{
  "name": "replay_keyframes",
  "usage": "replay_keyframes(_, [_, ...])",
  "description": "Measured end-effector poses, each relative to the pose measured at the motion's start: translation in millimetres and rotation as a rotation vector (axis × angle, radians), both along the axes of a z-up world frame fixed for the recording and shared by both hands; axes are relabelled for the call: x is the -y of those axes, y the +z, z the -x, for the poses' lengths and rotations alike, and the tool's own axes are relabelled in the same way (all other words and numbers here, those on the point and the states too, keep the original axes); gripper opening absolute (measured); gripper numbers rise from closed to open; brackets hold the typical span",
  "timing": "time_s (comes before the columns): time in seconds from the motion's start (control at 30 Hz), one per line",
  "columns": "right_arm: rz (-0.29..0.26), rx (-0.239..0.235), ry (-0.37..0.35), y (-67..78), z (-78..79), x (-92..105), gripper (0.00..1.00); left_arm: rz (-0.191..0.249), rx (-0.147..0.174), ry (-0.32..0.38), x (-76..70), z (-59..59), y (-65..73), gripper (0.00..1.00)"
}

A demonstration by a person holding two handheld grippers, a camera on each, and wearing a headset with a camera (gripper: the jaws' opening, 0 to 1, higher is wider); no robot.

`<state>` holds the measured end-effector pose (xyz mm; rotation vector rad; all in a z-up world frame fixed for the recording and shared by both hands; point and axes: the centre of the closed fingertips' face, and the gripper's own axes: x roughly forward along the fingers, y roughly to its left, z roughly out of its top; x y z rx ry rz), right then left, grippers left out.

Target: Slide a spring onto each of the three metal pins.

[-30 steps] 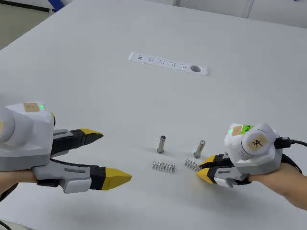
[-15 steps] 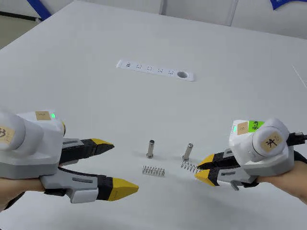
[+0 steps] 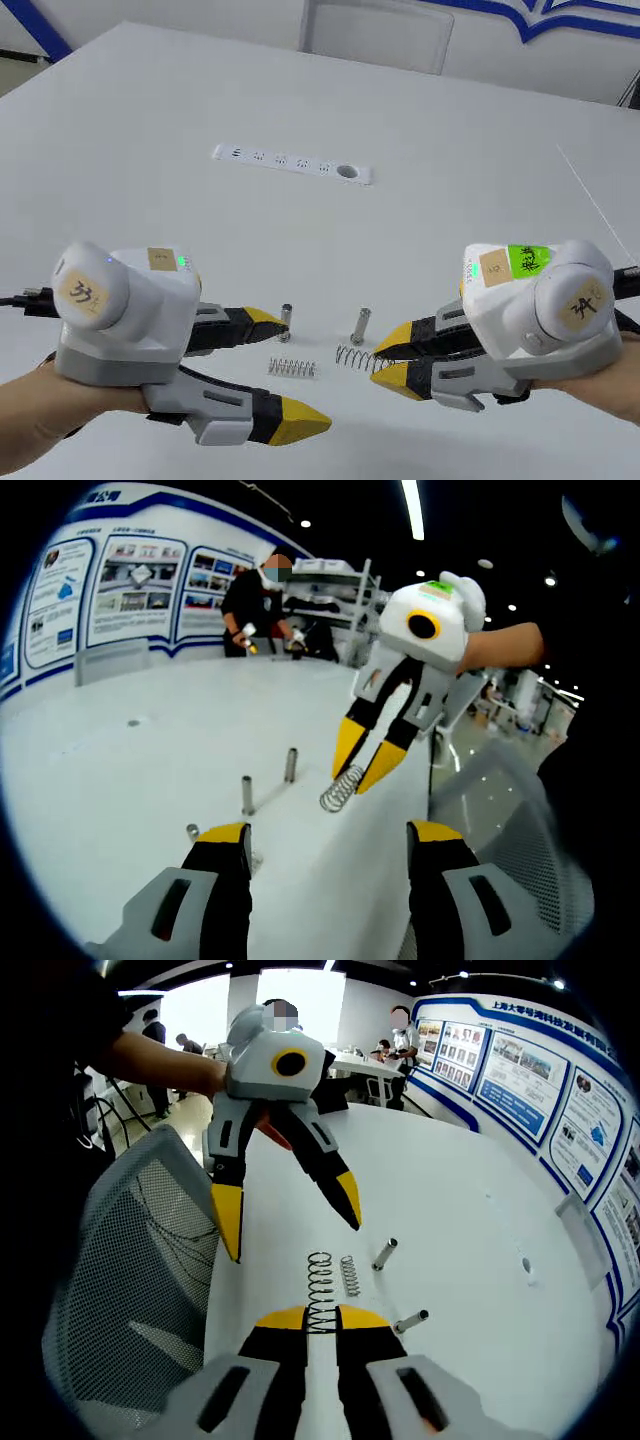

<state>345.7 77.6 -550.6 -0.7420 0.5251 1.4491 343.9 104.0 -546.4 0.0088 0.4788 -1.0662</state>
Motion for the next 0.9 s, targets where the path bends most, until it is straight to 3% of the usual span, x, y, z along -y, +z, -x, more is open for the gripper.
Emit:
replay_keyframes(0.33, [0.013,0.031,0.097,8.7,24.2,-5.9,0.11,-0.005,0.012,-0.099,19.1,13.3,0.5,0.47])
replay_keyframes(0.53, [0.019,0.039,0.124,10.1,29.0,-7.8,0.11,0.004,0.018,-0.137,25.8,19.8,4.5,0.28])
replay_keyframes(0.6, [0.023,0.043,0.133,10.3,30.3,-7.9,0.11,0.018,0.008,-0.144,27.5,22.0,5.0,0.25])
replay_keyframes(0.9, [0.045,0.044,0.156,7.4,34.8,-4.8,0.11,-0.007,0.006,-0.177,29.9,30.3,0.1,0.13])
